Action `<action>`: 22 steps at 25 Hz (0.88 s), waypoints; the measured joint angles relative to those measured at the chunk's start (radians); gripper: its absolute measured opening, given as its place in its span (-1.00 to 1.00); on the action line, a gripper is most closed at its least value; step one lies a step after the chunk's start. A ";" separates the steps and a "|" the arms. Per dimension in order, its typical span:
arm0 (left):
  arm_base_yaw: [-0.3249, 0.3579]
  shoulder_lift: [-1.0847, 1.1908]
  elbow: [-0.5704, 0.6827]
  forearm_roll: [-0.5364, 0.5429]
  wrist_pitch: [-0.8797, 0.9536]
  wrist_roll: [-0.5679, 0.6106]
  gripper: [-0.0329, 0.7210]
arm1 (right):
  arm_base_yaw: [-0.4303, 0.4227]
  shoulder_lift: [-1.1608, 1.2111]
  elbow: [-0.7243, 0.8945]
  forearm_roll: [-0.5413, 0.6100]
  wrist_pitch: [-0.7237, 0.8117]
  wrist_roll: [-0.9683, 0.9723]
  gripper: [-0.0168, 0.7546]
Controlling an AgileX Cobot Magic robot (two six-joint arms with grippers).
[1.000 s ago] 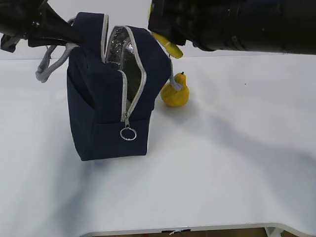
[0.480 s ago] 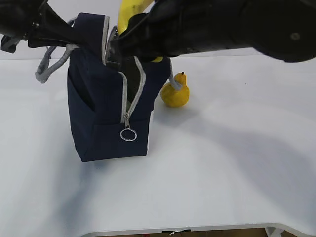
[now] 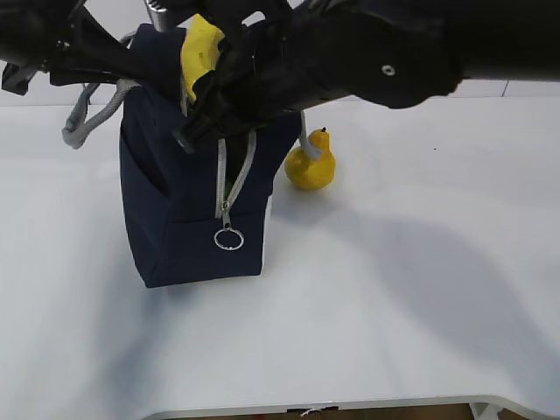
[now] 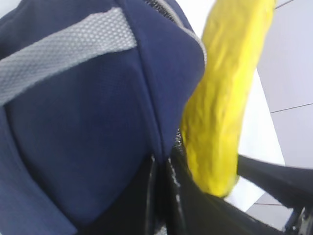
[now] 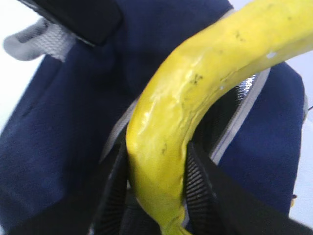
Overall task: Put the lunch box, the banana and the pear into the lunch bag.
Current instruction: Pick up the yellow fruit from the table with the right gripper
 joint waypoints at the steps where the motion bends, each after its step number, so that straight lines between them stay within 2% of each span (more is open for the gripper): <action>1: 0.000 0.000 0.000 0.000 0.001 0.000 -0.95 | 0.000 0.013 -0.020 0.000 0.015 -0.018 -0.17; 7: 0.000 0.000 0.000 0.000 0.002 0.002 -0.95 | 0.000 0.067 -0.085 0.013 0.117 -0.080 -0.17; 10: 0.000 0.000 0.000 0.000 0.002 0.006 -0.95 | 0.000 0.075 -0.086 0.063 0.172 -0.119 -0.17; 13: 0.000 0.000 0.000 0.000 0.002 0.009 -0.95 | 0.000 0.075 -0.086 0.158 0.197 -0.211 -0.17; 19: 0.000 0.000 0.000 0.000 0.004 0.015 -0.95 | 0.000 0.075 -0.087 0.397 0.248 -0.553 -0.17; 22: 0.000 0.000 0.000 0.000 0.004 0.019 -0.95 | 0.000 0.078 -0.087 0.440 0.275 -0.641 -0.17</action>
